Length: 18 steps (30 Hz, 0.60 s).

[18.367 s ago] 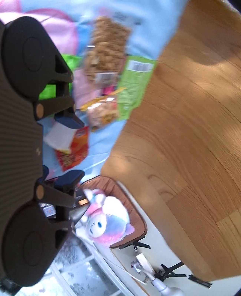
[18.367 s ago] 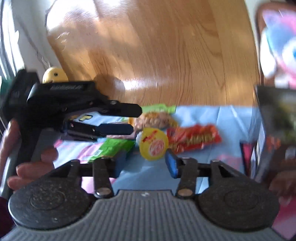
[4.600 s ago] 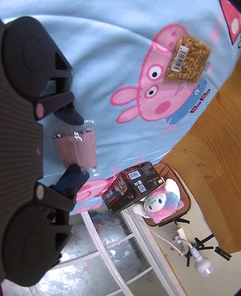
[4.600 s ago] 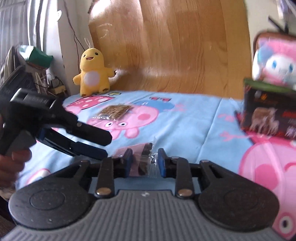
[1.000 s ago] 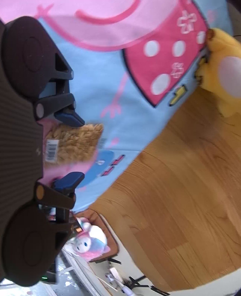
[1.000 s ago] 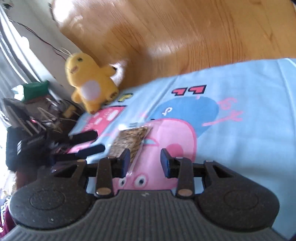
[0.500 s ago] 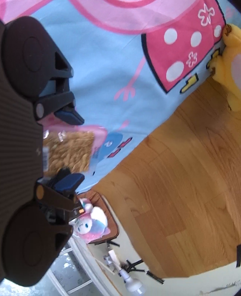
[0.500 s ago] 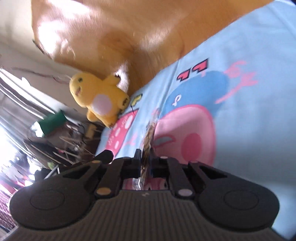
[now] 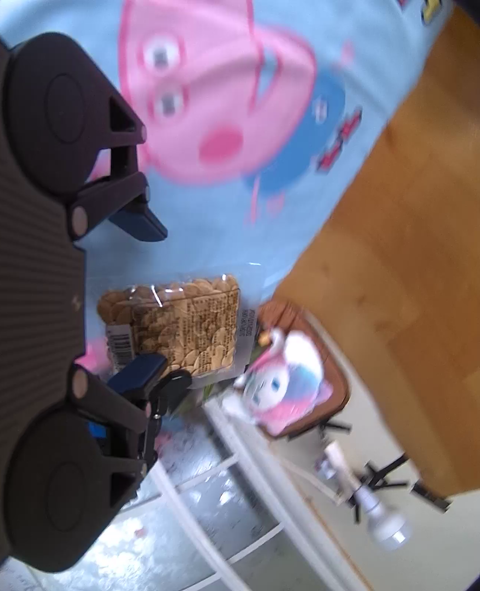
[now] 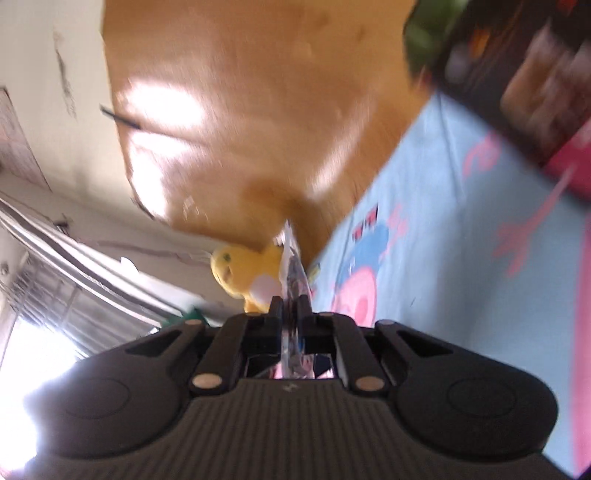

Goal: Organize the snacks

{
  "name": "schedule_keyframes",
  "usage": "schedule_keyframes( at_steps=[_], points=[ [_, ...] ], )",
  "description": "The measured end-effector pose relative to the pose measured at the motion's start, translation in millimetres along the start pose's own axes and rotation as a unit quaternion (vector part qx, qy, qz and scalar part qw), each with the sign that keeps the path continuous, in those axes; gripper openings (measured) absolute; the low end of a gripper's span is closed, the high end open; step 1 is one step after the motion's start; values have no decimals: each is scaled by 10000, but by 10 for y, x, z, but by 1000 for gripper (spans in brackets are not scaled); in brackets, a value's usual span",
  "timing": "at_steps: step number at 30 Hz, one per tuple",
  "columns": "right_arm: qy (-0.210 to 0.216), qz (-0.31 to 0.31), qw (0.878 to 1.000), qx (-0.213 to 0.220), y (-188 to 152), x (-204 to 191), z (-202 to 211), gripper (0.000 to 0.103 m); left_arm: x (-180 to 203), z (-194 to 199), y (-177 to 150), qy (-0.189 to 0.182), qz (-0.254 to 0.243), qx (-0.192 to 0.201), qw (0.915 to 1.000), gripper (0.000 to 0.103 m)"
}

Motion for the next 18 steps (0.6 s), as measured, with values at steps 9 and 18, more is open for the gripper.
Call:
schedule_keyframes(
  at_steps=[9, 18],
  points=[
    [6, 566, 9898, 1304, 746, -117, 726, 10, 1056, -948, 291, -506, -1041, -536, 9918, 46],
    [-2661, 2642, 9009, 2184, 1282, 173, 679, 25, 1176, -1879, 519, 681, -1978, -562, 9763, 49]
  ],
)
Point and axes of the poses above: each gripper's, at about its wrist camera, not at the fingertips, and z roughly against the way its jaws point, x to its right, y to its top, the point moved 8 cm from there along -z, roughly the way its jaws point, and after that the axes turned 1 degree about -x, right-handed, at the moved point
